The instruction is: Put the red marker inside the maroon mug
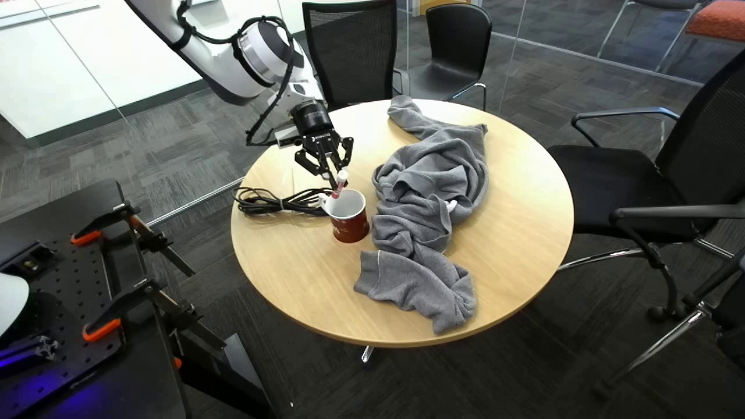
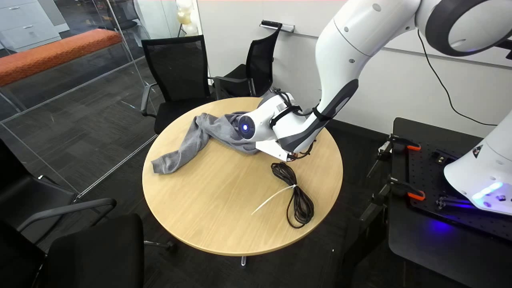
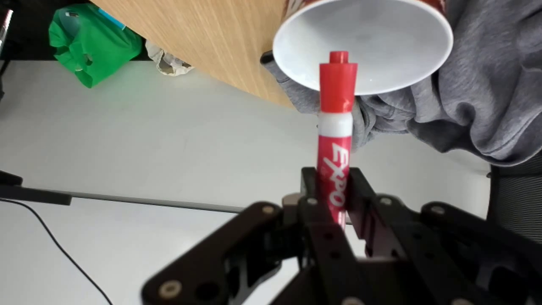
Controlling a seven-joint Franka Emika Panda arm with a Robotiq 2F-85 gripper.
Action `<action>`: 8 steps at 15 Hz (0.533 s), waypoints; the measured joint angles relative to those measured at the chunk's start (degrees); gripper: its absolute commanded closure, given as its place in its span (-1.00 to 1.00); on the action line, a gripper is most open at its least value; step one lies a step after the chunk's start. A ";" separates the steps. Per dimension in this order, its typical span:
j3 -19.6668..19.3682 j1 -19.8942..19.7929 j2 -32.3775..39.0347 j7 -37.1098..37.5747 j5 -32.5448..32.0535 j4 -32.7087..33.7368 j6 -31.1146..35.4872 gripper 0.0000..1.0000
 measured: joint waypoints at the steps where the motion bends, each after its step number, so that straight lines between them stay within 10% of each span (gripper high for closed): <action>1: 0.00 -0.04 0.46 0.00 0.00 0.53 -0.27 0.09; 8: 0.00 -0.11 2.06 0.00 0.01 2.77 -1.25 -0.93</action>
